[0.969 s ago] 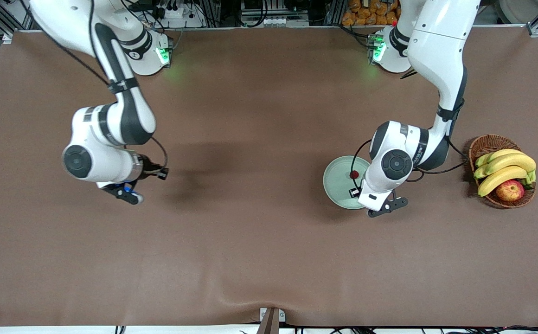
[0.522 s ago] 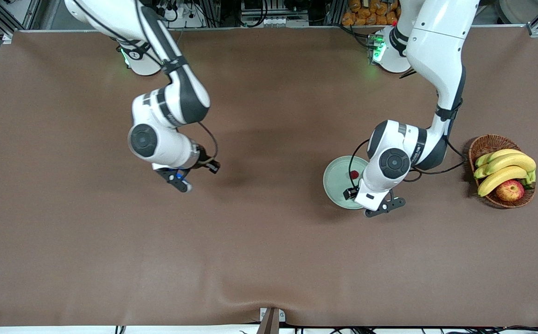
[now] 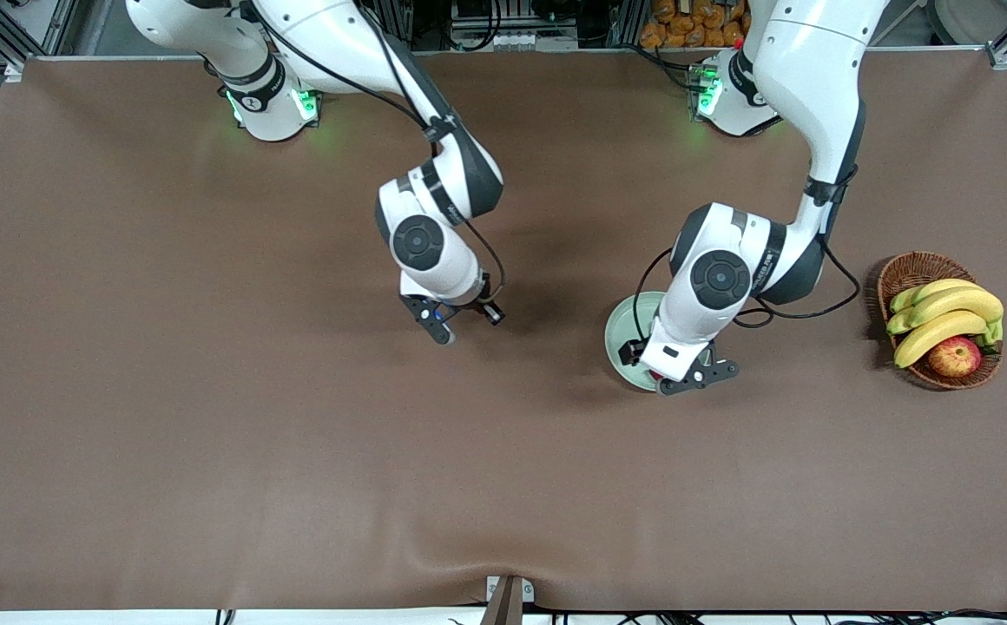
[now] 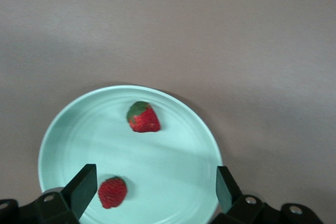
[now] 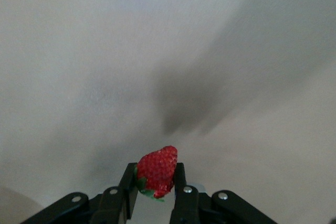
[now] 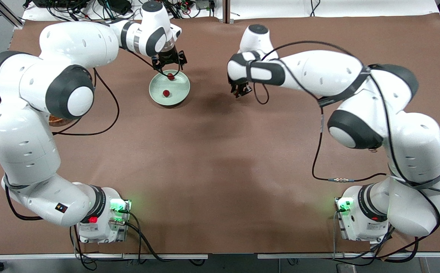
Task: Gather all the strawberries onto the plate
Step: 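Carry the last strawberry beside the plate and open the right gripper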
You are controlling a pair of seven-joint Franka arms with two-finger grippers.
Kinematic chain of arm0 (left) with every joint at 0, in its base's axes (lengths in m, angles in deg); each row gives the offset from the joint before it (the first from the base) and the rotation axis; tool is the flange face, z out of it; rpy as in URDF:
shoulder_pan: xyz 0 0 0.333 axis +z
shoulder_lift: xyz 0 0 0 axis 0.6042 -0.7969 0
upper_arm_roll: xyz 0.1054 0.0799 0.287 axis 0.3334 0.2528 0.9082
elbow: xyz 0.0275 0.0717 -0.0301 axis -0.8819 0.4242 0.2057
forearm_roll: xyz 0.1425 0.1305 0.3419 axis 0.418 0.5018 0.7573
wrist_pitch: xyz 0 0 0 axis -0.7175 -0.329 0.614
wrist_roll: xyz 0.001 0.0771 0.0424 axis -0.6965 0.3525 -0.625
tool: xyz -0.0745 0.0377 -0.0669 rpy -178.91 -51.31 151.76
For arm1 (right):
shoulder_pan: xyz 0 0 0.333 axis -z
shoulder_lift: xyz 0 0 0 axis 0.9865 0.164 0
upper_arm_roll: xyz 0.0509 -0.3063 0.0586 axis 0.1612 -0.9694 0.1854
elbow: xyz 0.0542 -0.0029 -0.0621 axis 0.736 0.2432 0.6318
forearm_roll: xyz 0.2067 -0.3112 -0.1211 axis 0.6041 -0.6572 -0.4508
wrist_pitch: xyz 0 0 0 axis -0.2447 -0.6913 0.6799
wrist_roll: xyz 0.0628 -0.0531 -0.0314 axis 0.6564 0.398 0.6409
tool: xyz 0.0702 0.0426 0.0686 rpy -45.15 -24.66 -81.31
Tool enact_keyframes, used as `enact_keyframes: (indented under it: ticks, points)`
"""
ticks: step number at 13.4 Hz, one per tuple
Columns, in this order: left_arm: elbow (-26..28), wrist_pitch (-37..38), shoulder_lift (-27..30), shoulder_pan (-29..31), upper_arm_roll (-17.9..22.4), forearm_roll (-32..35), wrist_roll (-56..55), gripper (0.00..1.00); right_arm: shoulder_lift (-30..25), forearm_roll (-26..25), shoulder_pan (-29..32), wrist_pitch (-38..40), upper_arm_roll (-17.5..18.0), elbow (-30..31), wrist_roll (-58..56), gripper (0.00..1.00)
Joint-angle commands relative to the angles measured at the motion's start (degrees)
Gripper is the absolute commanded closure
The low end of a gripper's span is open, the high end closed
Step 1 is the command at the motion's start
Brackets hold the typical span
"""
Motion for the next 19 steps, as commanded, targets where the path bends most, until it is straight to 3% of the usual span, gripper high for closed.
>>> enact_keyframes:
  ticks: [1,4,5,6,7,11,14,16,19]
  points:
    - [-1.3,0.7,0.2,0.2,-1.5,0.3,-0.3,0.00,3.4,2.2,-2.4,-1.5,-0.9,-2.3,2.7,1.00]
    - [-2.2,0.7,-0.2,0.5,-3.8,-0.1,0.3,0.00,3.9,2.6,-3.0,-1.7,-0.8,-2.3,3.2,1.00]
    - [-3.0,0.6,-1.0,0.5,-4.5,-0.1,0.6,0.00,3.9,2.6,-2.9,-1.7,-0.8,-2.3,3.2,0.73]
    - [-4.7,0.6,-2.0,0.5,-5.2,-0.2,0.7,0.00,3.9,2.6,-2.9,-1.6,-0.8,-2.3,3.1,0.54]
    - [-5.9,0.6,-2.6,0.3,-5.7,-0.5,0.6,0.00,3.8,2.6,-2.8,-1.6,-0.9,-2.7,3.1,0.03]
    - [-7.5,0.6,-4.0,-0.9,-6.5,-1.0,0.5,0.00,2.8,1.8,-2.4,0.8,-1.1,-4.9,2.8,0.00]
    - [-8.1,0.6,-5.9,-1.0,-8.3,-0.8,0.7,0.00,1.7,1.4,1.2,9.1,-1.5,-8.4,2.1,0.00]
    - [-11.4,0.6,-8.0,-1.4,-8.4,-1.0,0.0,0.00,0.2,1.2,3.4,12.5,-2.1,-9.3,-0.4,0.00]
    - [-12.8,0.5,-9.7,-2.9,-8.4,-2.3,-3.0,0.00,-3.7,1.3,5.3,19.9,-7.8,-9.2,-9.6,0.00]
